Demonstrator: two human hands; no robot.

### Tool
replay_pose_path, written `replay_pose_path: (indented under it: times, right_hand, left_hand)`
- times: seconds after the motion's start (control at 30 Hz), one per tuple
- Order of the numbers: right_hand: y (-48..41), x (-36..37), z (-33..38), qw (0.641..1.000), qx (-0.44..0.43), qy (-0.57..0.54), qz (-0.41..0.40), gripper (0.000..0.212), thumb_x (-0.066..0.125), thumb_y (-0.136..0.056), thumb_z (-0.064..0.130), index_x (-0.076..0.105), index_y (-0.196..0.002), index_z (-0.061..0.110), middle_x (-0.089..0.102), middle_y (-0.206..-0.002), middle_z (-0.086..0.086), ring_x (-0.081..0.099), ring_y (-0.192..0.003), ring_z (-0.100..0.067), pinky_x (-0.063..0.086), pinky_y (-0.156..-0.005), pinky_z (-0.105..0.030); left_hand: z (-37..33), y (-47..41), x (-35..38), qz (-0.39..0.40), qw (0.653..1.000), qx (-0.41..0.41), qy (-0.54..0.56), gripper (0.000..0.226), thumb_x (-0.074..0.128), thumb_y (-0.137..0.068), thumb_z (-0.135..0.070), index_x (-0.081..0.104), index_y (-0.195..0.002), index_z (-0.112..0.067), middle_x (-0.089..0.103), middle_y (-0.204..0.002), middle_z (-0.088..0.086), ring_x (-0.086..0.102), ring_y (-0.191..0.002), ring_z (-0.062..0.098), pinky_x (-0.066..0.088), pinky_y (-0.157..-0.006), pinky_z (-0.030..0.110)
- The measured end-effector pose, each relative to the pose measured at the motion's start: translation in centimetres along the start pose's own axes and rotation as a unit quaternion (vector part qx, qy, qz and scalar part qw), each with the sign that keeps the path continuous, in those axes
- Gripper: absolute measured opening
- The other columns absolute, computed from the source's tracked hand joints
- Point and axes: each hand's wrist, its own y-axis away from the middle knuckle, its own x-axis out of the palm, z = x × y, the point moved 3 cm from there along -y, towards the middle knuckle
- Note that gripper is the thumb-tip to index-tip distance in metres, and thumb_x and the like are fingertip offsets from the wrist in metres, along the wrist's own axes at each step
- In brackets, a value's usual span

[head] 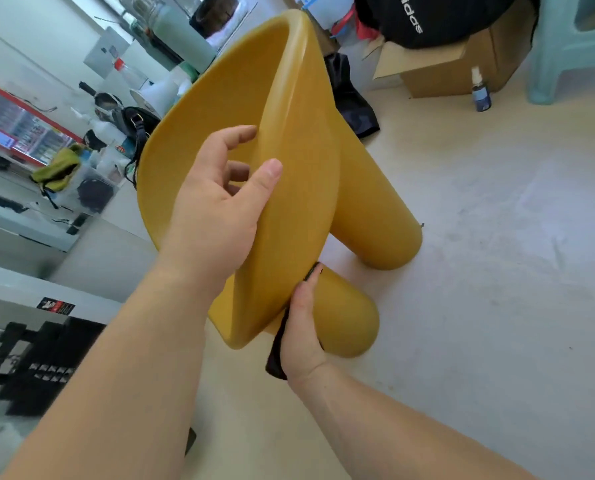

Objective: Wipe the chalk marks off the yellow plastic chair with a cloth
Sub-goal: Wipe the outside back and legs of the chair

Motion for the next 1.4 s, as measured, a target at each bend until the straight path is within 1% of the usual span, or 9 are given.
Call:
replay_pose_path:
  times: [0.13,0.3,0.43,0.63,0.8,0.97,1.17,1.27,1.4]
  right_hand:
    - [1.1,2.3,3.1,0.997,-0.034,0.031,-0.064,0.099,0.037,-0.071,0.100,0.011,-0.156,0.058,0.014,-0.168,0.021,0.020,-0.155,-0.012,0.019,-0.126,-0.048]
    - [0.2,2.2,10.6,0.965,-0.224,0.103,-0.091,0.061,0.023,-0.090,0.073,0.000,-0.144,0.058,-0.006,-0.161,0.030,-0.007,-0.158,-0.019,0.003,-0.127,-0.052]
    - [-3.9,0.2,12.7,0.949,-0.272,0.139,-0.081,0.065,0.018,-0.092,0.070,0.005,-0.151,0.045,0.000,-0.163,0.022,-0.006,-0.158,-0.017,0.001,-0.128,-0.049]
    - [-7.0,-1.3,10.5,0.999,0.004,0.011,-0.038,0.110,0.032,-0.060,0.108,0.022,-0.155,0.056,0.026,-0.164,0.023,0.024,-0.152,-0.010,0.018,-0.125,-0.052]
    - [-2.0,2.2,15.8,0.965,-0.196,0.172,-0.030,0.109,-0.002,-0.066,0.100,-0.001,-0.159,0.044,-0.003,-0.169,0.024,-0.012,-0.156,-0.009,-0.007,-0.124,-0.038]
    - [-4.0,2.6,20.9,0.928,-0.311,0.205,-0.001,0.083,0.007,-0.092,0.072,0.014,-0.163,0.030,0.007,-0.171,0.014,-0.004,-0.157,-0.009,-0.004,-0.127,-0.050]
    - [-5.6,0.1,13.1,0.991,-0.064,0.112,-0.039,0.094,0.018,-0.076,0.097,0.011,-0.158,0.052,0.008,-0.168,0.024,0.008,-0.156,-0.007,0.011,-0.127,-0.052]
    - [0.7,2.9,12.0,0.972,-0.147,0.179,-0.031,0.078,0.017,-0.082,0.071,-0.006,-0.153,0.050,-0.014,-0.160,0.033,-0.015,-0.155,-0.005,-0.004,-0.128,-0.045]
    - [5.7,7.1,12.0,0.900,-0.314,0.304,0.009,0.085,-0.004,-0.087,0.084,-0.014,-0.158,0.039,-0.024,-0.164,0.025,-0.029,-0.153,-0.018,-0.016,-0.122,-0.053]
  left_hand:
    - [-0.3,-2.2,1.6,0.007,0.999,0.016,-0.034,0.053,0.049,-0.096,-0.052,0.033,-0.146,-0.047,0.050,-0.127,-0.029,0.051,-0.114,-0.009,0.047,-0.096,0.027]
    - [-0.1,-2.4,1.6,-0.020,0.993,0.060,-0.097,0.055,0.048,-0.098,-0.046,0.036,-0.149,-0.032,0.050,-0.139,-0.022,0.050,-0.124,0.000,0.045,-0.105,0.036]
    - [-0.2,-1.9,1.7,-0.040,0.993,0.062,-0.088,0.054,0.050,-0.098,-0.042,0.038,-0.149,-0.030,0.052,-0.138,-0.020,0.050,-0.125,0.001,0.045,-0.104,0.036]
    - [-0.7,-1.2,2.1,-0.076,0.989,0.056,-0.116,0.051,0.049,-0.100,-0.040,0.039,-0.149,-0.030,0.052,-0.140,-0.019,0.048,-0.125,-0.001,0.042,-0.108,0.031]
    - [0.3,-0.1,1.0,-0.070,0.987,0.065,-0.128,0.050,0.048,-0.101,-0.039,0.039,-0.149,-0.029,0.054,-0.137,-0.016,0.049,-0.123,-0.001,0.042,-0.105,0.027]
    - [1.7,2.5,-0.4,-0.066,0.990,0.065,-0.105,0.051,0.050,-0.098,-0.042,0.040,-0.148,-0.034,0.054,-0.137,-0.019,0.048,-0.124,-0.004,0.042,-0.103,0.024]
    - [2.6,4.1,-1.6,-0.064,0.990,0.061,-0.108,0.050,0.049,-0.099,-0.041,0.039,-0.147,-0.036,0.053,-0.134,-0.025,0.048,-0.120,-0.011,0.041,-0.097,0.013]
    - [3.5,5.6,-2.6,-0.069,0.986,0.076,-0.130,0.050,0.047,-0.099,-0.037,0.038,-0.147,-0.033,0.050,-0.132,-0.030,0.047,-0.116,-0.017,0.037,-0.092,0.003]
    - [5.8,8.8,-5.0,-0.082,0.990,0.052,-0.106,0.048,0.049,-0.097,-0.038,0.044,-0.145,-0.032,0.058,-0.124,-0.032,0.056,-0.112,-0.011,0.044,-0.089,0.008]
